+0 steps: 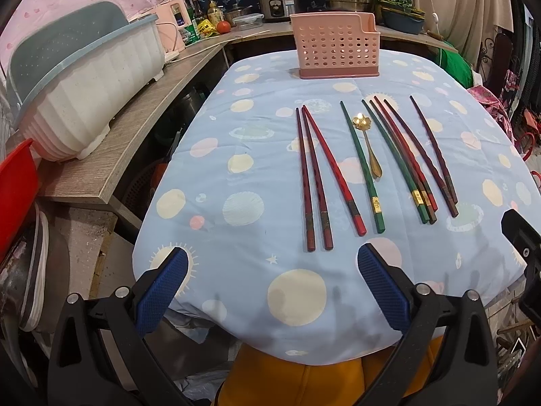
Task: Organize utensils
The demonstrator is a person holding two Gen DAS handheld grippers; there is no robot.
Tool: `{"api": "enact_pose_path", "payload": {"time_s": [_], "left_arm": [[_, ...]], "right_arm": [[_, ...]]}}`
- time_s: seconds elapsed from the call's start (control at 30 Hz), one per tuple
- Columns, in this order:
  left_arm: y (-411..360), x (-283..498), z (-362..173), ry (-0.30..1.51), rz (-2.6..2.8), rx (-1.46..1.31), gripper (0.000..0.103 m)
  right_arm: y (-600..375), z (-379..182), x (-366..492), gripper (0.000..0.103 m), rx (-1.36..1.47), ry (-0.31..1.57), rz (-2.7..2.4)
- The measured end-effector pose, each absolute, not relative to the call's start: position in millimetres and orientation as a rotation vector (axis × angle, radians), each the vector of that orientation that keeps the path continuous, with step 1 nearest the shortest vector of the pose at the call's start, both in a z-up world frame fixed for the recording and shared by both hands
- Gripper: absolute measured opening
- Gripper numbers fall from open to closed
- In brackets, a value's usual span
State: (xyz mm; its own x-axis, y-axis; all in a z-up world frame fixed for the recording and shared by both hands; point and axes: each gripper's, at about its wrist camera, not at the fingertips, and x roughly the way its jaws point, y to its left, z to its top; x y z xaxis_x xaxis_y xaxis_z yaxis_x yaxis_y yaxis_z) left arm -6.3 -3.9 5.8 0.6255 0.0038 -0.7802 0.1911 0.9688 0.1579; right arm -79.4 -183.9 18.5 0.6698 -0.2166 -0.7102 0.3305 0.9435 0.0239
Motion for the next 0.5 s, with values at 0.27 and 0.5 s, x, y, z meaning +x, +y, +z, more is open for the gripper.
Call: {"api": "enact_pose_path", "payload": {"time_s": [0.27, 0.5], "left_arm": [[-5.6, -6.8, 4.0, 0.896, -0.114, 0.234, 0.096], [-9.3, -3.4, -1.1, 0.916, -0.129, 0.221, 0.096]], "right_arm": [[-184.6, 18.4, -79.8, 0.096, 0.155, 0.778, -0.311], [-192.3, 13.7, -82.2, 0.096, 0.162, 0.781, -0.325]]}}
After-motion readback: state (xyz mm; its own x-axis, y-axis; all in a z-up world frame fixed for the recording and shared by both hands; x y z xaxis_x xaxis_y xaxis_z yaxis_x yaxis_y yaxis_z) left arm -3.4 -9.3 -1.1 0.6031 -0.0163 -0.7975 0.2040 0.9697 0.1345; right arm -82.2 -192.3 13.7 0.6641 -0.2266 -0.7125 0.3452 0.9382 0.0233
